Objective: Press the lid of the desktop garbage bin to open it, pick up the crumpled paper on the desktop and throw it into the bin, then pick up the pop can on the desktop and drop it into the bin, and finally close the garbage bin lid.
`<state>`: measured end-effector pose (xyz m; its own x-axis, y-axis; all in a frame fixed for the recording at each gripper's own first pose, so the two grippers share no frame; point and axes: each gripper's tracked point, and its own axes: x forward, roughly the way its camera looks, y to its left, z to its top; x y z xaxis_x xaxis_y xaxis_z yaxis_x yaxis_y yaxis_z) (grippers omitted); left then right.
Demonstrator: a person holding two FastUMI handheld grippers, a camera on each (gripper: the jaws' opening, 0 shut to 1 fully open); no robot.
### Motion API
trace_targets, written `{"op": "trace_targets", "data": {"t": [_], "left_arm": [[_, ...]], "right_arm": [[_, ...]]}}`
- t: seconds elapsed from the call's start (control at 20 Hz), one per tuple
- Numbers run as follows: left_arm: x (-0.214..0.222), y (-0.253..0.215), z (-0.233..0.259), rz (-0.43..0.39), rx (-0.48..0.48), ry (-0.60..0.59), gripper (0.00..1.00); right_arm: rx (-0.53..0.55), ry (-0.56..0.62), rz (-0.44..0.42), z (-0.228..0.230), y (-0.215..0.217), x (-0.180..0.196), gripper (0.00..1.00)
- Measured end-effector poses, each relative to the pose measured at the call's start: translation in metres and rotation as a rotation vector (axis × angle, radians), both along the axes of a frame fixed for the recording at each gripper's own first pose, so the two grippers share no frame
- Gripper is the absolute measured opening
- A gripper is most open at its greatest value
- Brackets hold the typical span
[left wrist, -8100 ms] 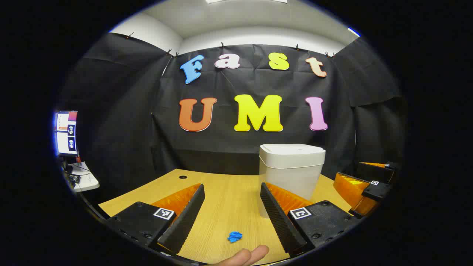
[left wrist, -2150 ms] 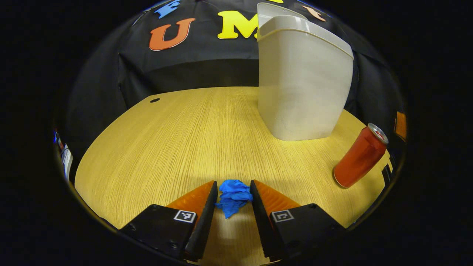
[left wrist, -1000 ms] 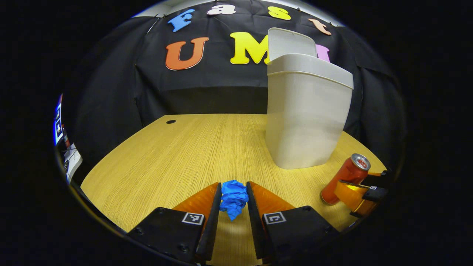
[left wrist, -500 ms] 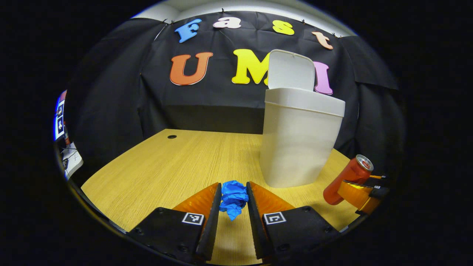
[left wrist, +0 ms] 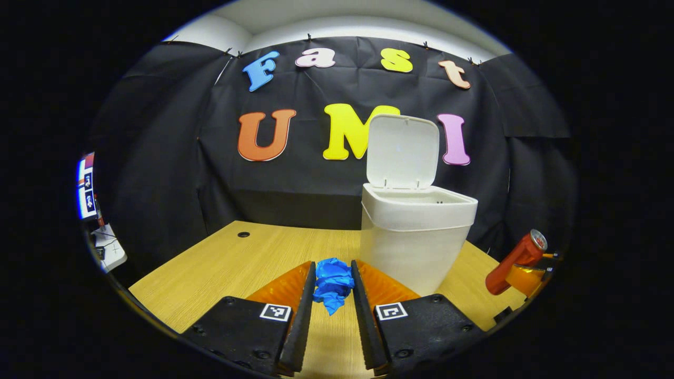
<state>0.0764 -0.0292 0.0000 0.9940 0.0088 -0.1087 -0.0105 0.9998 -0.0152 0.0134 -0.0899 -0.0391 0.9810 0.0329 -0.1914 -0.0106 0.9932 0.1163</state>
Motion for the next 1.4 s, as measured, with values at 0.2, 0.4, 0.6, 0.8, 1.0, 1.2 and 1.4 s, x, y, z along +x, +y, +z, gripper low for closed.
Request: {"op": "trace_targets", "data": {"t": [0.2,0.4,0.6,0.8,1.0,1.2,1.4], "left_arm": [[0.02,-0.027,0.044,-0.016,0.01,-0.034,0.44],[0.041,-0.053,0.087,-0.024,0.019,-0.072,0.44],[0.06,-0.077,0.132,-0.046,0.053,-0.133,0.44],[0.084,-0.104,0.155,-0.071,0.055,-0.167,0.43],[0.117,-0.124,0.159,-0.081,0.093,-0.14,0.43],[0.158,-0.134,0.131,-0.083,0.101,-0.07,0.43],[0.187,-0.139,0.1,-0.106,0.054,-0.001,0.44]], "right_arm": [[-0.044,-0.025,0.026,0.007,0.0,-0.011,0.79],[-0.048,-0.039,0.047,0.011,0.005,-0.016,0.79],[-0.049,-0.051,0.057,0.015,0.006,-0.02,0.8],[-0.019,-0.047,0.05,0.011,0.003,-0.014,0.8],[-0.003,-0.033,0.042,0.008,-0.003,-0.011,0.8],[0.008,-0.022,0.019,0.006,-0.015,-0.002,0.8],[0.041,-0.012,-0.017,0.003,-0.027,0.003,0.8]]}}
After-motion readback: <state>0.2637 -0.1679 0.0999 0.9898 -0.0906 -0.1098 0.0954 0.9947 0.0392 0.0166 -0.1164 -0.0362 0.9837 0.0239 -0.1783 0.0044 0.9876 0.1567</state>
